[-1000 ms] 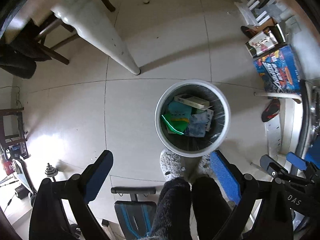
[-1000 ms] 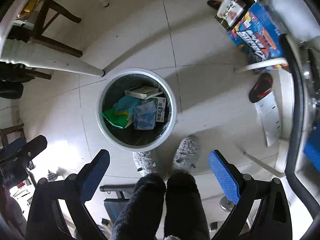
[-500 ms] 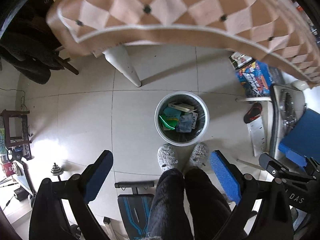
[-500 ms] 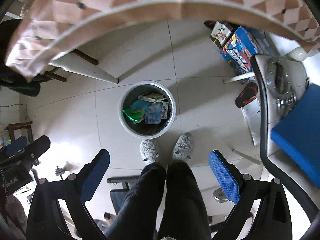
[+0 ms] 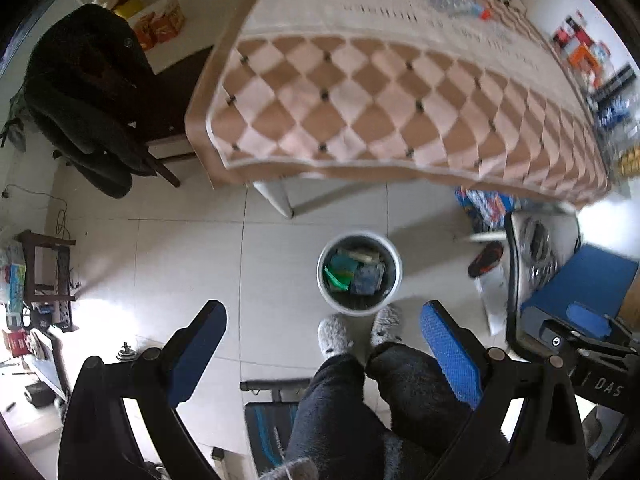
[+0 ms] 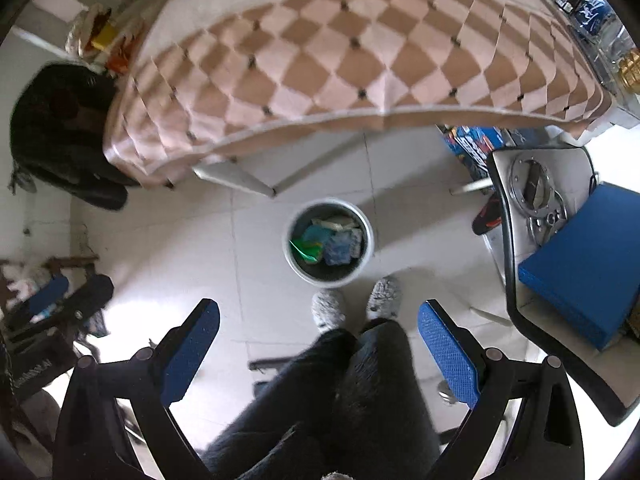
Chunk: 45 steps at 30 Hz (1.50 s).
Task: Collect trash
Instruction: 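Raise both open tools from the bin back toward the table, then grasp a silver blister pack with the left tool while the right tool grasps a clear blister pack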
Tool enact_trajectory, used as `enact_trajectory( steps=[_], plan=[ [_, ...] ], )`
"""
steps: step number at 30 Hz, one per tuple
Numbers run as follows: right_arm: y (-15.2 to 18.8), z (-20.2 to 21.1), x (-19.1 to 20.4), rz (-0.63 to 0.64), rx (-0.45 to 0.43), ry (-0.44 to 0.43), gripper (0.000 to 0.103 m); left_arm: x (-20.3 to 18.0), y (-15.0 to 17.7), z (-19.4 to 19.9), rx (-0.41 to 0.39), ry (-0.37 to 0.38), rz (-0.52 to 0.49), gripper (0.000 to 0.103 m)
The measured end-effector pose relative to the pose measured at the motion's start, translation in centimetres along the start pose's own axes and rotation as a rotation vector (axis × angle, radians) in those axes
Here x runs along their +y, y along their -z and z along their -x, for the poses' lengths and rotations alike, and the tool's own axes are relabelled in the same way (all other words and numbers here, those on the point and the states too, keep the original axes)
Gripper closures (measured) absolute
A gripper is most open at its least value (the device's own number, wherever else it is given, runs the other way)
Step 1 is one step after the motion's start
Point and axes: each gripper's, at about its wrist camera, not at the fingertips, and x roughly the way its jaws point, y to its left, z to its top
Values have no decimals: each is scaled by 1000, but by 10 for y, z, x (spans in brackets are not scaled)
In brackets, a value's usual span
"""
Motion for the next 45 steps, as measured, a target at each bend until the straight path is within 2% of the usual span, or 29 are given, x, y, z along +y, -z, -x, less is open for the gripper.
enact_trajectory(
  steps=[3, 7, 10, 13, 18, 21, 22, 26, 30, 33, 36, 37, 38, 43, 45],
  plan=[
    [-36, 20, -1, -40, -45, -36, 3, -7, -31, 11, -59, -29, 14, 4],
    [-102, 39, -14, -73, -109, -45, 3, -17, -83, 16, -135, -81, 42, 3],
    [-163, 44, -34, -96, -126, -49, 3, -26, -133, 6, -160, -89, 51, 0],
    [-236, 41, -58, -96, -133, -29, 3, -47, -197, -12, -166, -127, 47, 0],
    [-376, 14, -110, -112, -113, 29, 3, -87, -292, -49, -140, -186, 30, 0],
    [-455, -13, -140, -115, -95, 67, 3, -119, -349, -76, -110, -181, -4, 0],
    [-486, -26, -150, -111, -82, 84, 3, -133, -369, -87, -103, -179, -34, 0],
    [-558, -69, -167, -66, -37, 116, 3, -185, -432, -121, -99, -186, -217, 0],
    [-598, -103, -169, 2, 13, 108, 11, -222, -473, -158, -50, -173, -406, 0],
    [-611, -116, -161, 57, 15, 143, 16, -235, -494, -174, -30, -172, -478, 1],
    [-615, -116, -145, 119, 0, 209, 27, -242, -503, -179, 4, -130, -520, 1],
    [-614, -113, -144, 122, -9, 207, 39, -245, -504, -179, 10, -116, -536, 1],
    [-614, -108, -145, 120, -17, 210, 43, -249, -504, -178, 13, -104, -560, 1],
    [-610, -85, -176, -6, -16, 157, 43, -280, -501, -189, 49, -80, -714, 1],
    [-611, -78, -184, -38, -14, 148, 43, -288, -502, -194, 65, -72, -739, 1]
  ],
)
